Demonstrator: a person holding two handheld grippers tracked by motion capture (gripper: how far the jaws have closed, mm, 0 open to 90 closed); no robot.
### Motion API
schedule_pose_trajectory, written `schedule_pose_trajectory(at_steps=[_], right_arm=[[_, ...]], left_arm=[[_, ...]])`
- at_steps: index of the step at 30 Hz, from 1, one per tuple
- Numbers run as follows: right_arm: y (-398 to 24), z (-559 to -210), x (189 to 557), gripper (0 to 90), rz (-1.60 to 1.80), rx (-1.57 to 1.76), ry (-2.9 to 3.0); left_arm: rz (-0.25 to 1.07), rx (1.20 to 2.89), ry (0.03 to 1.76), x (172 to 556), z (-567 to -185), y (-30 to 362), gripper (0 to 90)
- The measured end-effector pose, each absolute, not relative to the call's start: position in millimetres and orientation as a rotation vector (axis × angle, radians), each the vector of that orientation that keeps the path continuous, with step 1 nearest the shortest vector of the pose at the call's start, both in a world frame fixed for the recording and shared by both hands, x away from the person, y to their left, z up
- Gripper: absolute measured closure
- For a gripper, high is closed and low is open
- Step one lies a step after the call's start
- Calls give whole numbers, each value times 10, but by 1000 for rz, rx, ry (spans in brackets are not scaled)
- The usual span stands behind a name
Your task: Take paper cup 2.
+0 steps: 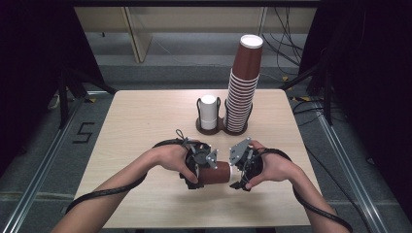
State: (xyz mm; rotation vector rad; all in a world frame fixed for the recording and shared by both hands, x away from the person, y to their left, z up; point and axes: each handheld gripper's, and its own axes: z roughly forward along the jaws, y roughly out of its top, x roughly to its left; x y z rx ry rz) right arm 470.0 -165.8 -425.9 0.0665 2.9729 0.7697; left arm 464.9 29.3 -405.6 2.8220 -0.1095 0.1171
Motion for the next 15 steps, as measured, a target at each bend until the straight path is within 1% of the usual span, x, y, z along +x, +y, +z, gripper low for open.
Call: schedule_pose_trajectory(at_steps=[8,9,14,15], right_arm=[[-1582,-4237,4670,73,765,73,2975],[-1568,-4240,4680,75,768,51,2969],[-1515,-4253,4667,83,774,50,2978],[-1496,-4262,4691,84,774,-9,2969]], left_arm=[[109,2819,-121,4640,-4054,263,122],[95,2796,-84,4620,-4069,259,122],[105,2815,-127,4637,-4047,257,122],[102,2807,-117,4631,-4051,258,122]])
